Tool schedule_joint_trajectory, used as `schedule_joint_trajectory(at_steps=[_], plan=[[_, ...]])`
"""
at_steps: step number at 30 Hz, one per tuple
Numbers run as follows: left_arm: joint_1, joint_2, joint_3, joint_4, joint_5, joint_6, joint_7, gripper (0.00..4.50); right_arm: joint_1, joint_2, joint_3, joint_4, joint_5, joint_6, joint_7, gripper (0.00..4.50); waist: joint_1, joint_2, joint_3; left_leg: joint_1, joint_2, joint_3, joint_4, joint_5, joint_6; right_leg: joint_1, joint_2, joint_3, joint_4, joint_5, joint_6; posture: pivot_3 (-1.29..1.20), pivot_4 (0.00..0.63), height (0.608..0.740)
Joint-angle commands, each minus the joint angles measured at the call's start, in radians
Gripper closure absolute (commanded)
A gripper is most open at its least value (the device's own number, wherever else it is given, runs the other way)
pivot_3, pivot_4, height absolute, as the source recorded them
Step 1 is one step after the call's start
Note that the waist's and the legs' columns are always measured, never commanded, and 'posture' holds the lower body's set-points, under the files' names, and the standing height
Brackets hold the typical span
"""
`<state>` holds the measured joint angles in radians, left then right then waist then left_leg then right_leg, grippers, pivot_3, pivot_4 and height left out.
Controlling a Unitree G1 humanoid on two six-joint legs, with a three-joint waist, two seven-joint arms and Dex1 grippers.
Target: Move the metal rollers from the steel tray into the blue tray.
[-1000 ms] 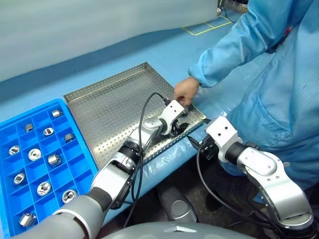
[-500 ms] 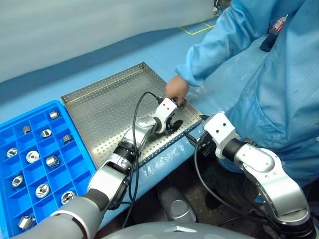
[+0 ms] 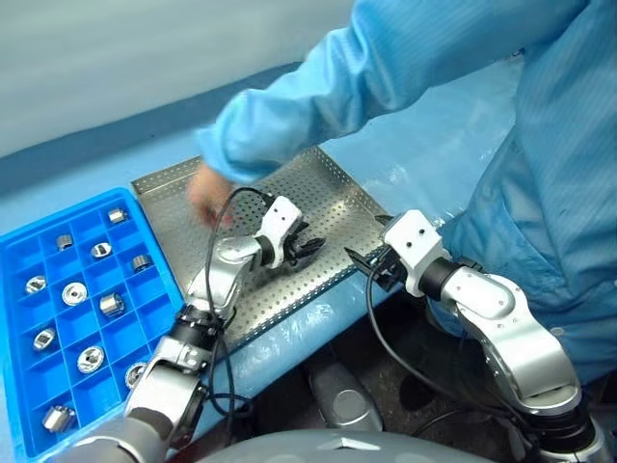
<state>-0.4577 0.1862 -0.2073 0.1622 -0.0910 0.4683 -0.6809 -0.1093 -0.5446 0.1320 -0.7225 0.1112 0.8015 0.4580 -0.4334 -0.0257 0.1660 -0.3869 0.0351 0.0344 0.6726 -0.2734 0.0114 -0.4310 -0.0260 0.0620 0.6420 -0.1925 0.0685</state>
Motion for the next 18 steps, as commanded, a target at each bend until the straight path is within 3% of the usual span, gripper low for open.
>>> schedule_joint_trajectory(at_steps=[1, 4, 9, 18], plan=[[0.046, 0.037, 0.002, -0.197, -0.064, 0.068, -0.046, 1.69, -0.039, 0.003, 0.007, 0.010, -0.003, -0.041, 0.003, 0.47, 0.012, 0.000, 0.000, 0.001, 0.000, 0.001, 0.000, 0.000, 0.000, 0.000, 0.000, 0.001, 0.000, 0.000, 0.000, -0.36, 0.150, 0.740], [0.087, 0.069, 0.037, -0.324, -0.129, 0.109, -0.060, 1.69, -0.062, 0.008, 0.018, 0.029, -0.001, -0.055, 0.009, 0.47, 0.037, 0.000, 0.000, 0.001, 0.000, 0.001, 0.000, 0.000, 0.001, 0.000, 0.000, 0.002, 0.000, 0.000, 0.000, -0.35, 0.150, 0.740], [0.122, 0.100, 0.135, -0.425, -0.143, 0.136, 0.048, 1.69, -0.084, 0.042, 0.033, 0.058, 0.016, -0.069, 0.011, 0.47, 0.069, 0.000, 0.000, 0.002, 0.000, 0.001, 0.000, 0.000, 0.001, 0.001, 0.000, 0.002, 0.000, 0.000, 0.000, -0.32, 0.150, 0.740], [0.286, 0.214, 0.277, -0.711, -0.237, 0.219, 0.096, 1.69, -0.136, 0.231, -0.038, 0.300, 0.103, -0.156, -0.010, 0.47, 0.080, -0.005, 0.003, 0.001, 0.001, 0.002, -0.002, 0.000, 0.001, -0.003, 0.002, 0.003, 0.001, -0.001, -0.001, -0.26, 0.150, 0.740]])
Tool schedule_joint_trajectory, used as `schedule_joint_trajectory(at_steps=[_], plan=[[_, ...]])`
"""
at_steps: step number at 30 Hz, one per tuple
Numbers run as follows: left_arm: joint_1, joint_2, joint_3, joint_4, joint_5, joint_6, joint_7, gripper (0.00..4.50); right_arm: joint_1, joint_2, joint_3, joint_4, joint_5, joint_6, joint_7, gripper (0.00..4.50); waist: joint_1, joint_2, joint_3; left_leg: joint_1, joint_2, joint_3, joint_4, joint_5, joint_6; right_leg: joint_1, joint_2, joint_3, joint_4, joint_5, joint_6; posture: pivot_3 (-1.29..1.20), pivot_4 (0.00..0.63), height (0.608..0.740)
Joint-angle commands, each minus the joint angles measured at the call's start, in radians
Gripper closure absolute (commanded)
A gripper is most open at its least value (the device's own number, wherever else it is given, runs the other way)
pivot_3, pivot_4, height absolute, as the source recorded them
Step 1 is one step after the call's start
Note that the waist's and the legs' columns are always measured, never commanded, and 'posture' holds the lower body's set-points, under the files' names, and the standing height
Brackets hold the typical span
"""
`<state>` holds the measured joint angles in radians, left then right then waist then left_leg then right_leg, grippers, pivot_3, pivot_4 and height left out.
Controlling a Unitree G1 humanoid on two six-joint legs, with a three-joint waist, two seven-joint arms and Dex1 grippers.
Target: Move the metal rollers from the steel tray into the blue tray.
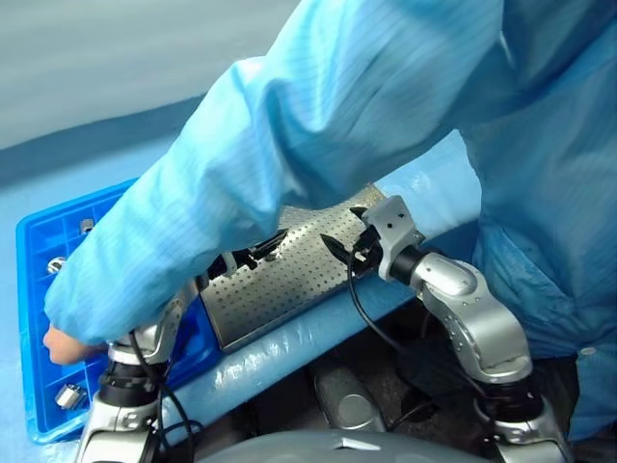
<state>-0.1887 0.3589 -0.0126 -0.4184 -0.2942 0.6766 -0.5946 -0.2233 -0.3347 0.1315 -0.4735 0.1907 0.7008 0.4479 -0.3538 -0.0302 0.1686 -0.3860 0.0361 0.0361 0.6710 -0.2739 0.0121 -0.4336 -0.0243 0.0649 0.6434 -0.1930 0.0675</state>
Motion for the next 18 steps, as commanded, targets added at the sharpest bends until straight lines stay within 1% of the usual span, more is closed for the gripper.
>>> schedule_joint_trajectory(at_steps=[1, 3, 5, 9, 14, 18], plan=[[0.033, 0.053, 0.090, -0.151, -0.042, 0.016, 0.013, 1.69, -0.031, 0.028, -0.030, 0.083, 0.022, -0.070, 0.007, 0.47, 0.001, 0.000, 0.000, 0.000, 0.000, 0.000, 0.000, 0.000, 0.000, -0.001, 0.000, 0.000, 0.000, 0.000, 0.000, -0.25, 0.150, 0.740], [0.064, 0.069, 0.108, -0.182, -0.057, 0.023, 0.028, 1.69, -0.053, 0.044, -0.005, 0.149, 0.020, -0.100, 0.025, 0.47, 0.000, -0.001, 0.000, -0.002, 0.000, 0.002, -0.003, 0.000, 0.000, -0.005, 0.001, 0.002, 0.000, 0.000, -0.001, -0.24, 0.150, 0.740], [0.091, 0.081, 0.124, -0.206, -0.067, 0.030, 0.043, 1.69, -0.080, 0.063, 0.023, 0.213, 0.018, -0.127, 0.045, 0.47, 0.002, -0.001, 0.000, -0.007, 0.000, 0.001, -0.004, 0.000, 0.000, -0.012, 0.003, 0.003, 0.002, 0.002, -0.006, -0.21, 0.150, 0.740], [0.127, 0.087, 0.145, -0.235, -0.080, 0.041, 0.080, 1.69, -0.119, 0.091, 0.063, 0.298, 0.015, -0.165, 0.080, 0.47, 0.024, 0.000, 0.000, -0.007, 0.001, 0.000, -0.006, 0.000, 0.000, -0.012, 0.004, 0.002, 0.002, 0.002, -0.009, -0.17, 0.150, 0.740], [0.183, 0.094, 0.185, -0.277, -0.095, 0.051, 0.115, 1.69, -0.168, 0.142, 0.107, 0.414, 0.032, -0.202, 0.147, 0.47, 0.084, -0.001, 0.000, -0.008, -0.001, 0.000, -0.005, 0.000, 0.000, -0.012, 0.001, 0.002, 0.001, 0.003, -0.008, -0.13, 0.150, 0.740], [0.222, 0.108, 0.224, -0.292, -0.091, 0.055, 0.144, 1.69, -0.200, 0.176, 0.135, 0.487, 0.017, -0.224, 0.168, 0.47, 0.132, -0.001, -0.001, -0.008, -0.002, 0.000, -0.003, 0.000, 0.000, -0.011, -0.001, 0.001, 0.000, 0.004, -0.007, -0.10, 0.150, 0.740]])
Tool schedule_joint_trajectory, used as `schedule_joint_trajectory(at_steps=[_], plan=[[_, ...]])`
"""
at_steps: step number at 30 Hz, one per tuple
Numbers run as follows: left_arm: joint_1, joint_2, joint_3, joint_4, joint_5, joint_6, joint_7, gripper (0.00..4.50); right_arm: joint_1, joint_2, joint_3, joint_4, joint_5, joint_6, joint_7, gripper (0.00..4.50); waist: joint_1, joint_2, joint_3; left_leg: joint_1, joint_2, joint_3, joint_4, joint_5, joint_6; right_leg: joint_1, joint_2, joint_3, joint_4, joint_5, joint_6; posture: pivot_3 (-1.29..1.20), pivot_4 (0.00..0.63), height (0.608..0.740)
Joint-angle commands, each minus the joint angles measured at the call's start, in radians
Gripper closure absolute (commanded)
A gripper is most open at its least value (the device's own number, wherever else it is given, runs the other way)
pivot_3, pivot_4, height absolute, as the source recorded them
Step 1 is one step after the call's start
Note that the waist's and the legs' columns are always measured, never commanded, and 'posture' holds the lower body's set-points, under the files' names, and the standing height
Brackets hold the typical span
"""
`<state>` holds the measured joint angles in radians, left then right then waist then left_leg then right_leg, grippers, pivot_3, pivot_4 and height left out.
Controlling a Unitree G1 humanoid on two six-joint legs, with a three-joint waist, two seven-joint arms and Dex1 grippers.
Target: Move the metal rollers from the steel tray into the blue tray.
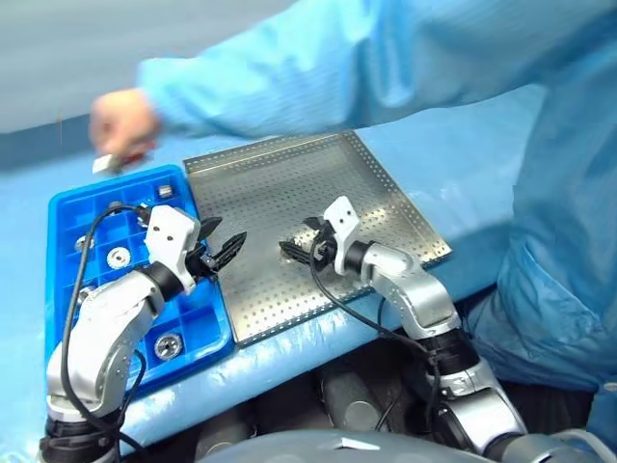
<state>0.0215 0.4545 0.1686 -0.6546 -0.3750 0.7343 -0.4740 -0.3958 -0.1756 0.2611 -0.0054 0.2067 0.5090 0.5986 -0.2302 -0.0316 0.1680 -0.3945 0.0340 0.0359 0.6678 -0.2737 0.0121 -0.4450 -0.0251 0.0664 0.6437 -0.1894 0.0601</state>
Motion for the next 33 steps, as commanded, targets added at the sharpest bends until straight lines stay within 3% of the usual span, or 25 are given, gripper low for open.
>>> schedule_joint_trajectory(at_steps=[1, 11, 29, 33], plan=[[0.020, 0.013, 0.054, -0.058, -0.010, -0.001, 0.031, 1.69, -0.033, 0.022, 0.011, 0.033, -0.003, -0.037, 0.017, 0.47, 0.021, 0.000, 0.000, 0.000, 0.000, 0.000, 0.000, 0.000, 0.000, 0.000, 0.000, 0.000, 0.000, 0.000, 0.000, -0.09, 0.150, 0.740], [0.086, 0.012, 0.069, -0.082, -0.017, -0.002, 0.072, 1.69, -0.048, 0.002, 0.015, 0.113, -0.084, -0.092, -0.013, 0.47, 0.109, -0.001, -0.001, 0.000, 0.000, 0.000, 0.002, 0.000, 0.000, 0.000, 0.000, -0.001, 0.001, 0.000, 0.000, -0.05, 0.150, 0.740], [0.092, 0.016, 0.046, -0.072, -0.017, 0.004, 0.089, 1.69, 0.012, -0.050, 0.009, 0.073, -0.130, -0.036, -0.038, 0.47, 0.123, -0.001, -0.001, -0.002, 0.000, 0.000, 0.010, 0.000, 0.000, 0.003, 0.000, -0.001, 0.001, 0.003, 0.001, -0.06, 0.150, 0.740], [0.100, 0.018, 0.057, -0.073, -0.015, 0.005, 0.093, 1.69, 0.020, -0.051, 0.017, 0.072, -0.138, -0.021, -0.039, 1.33, 0.123, -0.001, -0.001, -0.002, 0.001, 0.000, 0.011, 0.000, 0.000, 0.003, 0.001, -0.002, 0.001, 0.003, 0.001, -0.06, 0.150, 0.740]])
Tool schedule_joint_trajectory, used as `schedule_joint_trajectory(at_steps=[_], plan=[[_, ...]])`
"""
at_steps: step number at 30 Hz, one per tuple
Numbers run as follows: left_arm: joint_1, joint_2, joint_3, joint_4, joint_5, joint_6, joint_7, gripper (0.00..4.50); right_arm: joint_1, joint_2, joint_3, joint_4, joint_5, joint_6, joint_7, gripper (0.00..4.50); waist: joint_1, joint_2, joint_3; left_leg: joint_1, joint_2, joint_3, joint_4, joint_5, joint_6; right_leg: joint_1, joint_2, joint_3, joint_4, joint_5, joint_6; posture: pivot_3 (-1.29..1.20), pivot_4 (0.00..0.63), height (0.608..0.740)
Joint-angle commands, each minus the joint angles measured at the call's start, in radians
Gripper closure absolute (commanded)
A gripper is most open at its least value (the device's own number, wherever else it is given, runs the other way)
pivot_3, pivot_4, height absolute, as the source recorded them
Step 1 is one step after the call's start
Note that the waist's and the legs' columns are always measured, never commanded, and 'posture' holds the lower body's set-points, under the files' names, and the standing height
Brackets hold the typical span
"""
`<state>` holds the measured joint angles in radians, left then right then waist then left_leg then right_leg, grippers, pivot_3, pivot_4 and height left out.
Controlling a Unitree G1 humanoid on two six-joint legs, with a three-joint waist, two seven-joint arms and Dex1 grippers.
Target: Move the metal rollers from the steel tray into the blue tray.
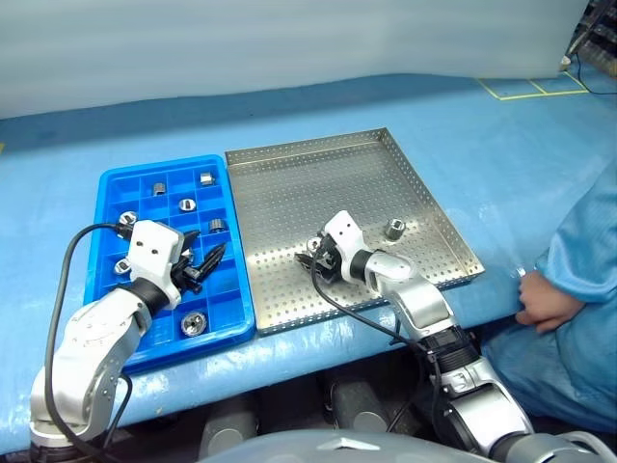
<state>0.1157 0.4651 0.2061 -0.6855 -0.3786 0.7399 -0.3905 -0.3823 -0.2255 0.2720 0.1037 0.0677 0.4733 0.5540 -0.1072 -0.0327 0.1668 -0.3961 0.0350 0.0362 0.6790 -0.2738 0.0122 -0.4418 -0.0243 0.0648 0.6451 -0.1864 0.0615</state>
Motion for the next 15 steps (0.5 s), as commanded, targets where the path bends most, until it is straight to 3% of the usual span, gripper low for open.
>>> schedule_joint_trajectory(at_steps=[1, 4, 10, 15], plan=[[0.008, 0.009, 0.025, -0.042, -0.010, 0.000, 0.011, 1.69, 0.005, 0.000, 0.010, -0.046, 0.000, 0.014, 0.009, 1.68, 0.000, 0.000, 0.000, 0.000, 0.000, 0.000, 0.000, 0.000, 0.000, 0.000, 0.000, 0.000, 0.000, 0.000, 0.000, -0.05, 0.150, 0.740], [0.014, 0.012, 0.035, -0.041, -0.011, 0.000, 0.015, 1.69, -0.002, 0.002, 0.015, -0.061, -0.011, 0.014, 0.004, 2.63, 0.000, 0.000, 0.000, 0.000, 0.000, 0.000, 0.002, 0.000, 0.000, 0.001, 0.000, 0.000, 0.000, 0.000, 0.000, -0.05, 0.150, 0.740], [0.056, 0.017, 0.065, -0.058, -0.001, -0.005, 0.031, 1.69, -0.021, 0.011, 0.024, -0.119, -0.014, 0.018, 0.000, 2.75, 0.002, 0.000, 0.000, 0.000, 0.000, 0.000, 0.002, 0.000, 0.000, 0.000, 0.000, 0.000, 0.000, 0.001, -0.001, -0.03, 0.150, 0.740], [0.119, 0.052, 0.188, -0.067, 0.059, 0.059, 0.103, 1.69, -0.089, 0.074, 0.052, -0.237, 0.031, 0.042, 0.033, 2.75, 0.002, 0.000, 0.000, -0.001, 0.002, 0.000, 0.002, 0.000, 0.000, -0.002, 0.002, 0.000, 0.001, 0.001, -0.001, 0.00, 0.150, 0.740]])
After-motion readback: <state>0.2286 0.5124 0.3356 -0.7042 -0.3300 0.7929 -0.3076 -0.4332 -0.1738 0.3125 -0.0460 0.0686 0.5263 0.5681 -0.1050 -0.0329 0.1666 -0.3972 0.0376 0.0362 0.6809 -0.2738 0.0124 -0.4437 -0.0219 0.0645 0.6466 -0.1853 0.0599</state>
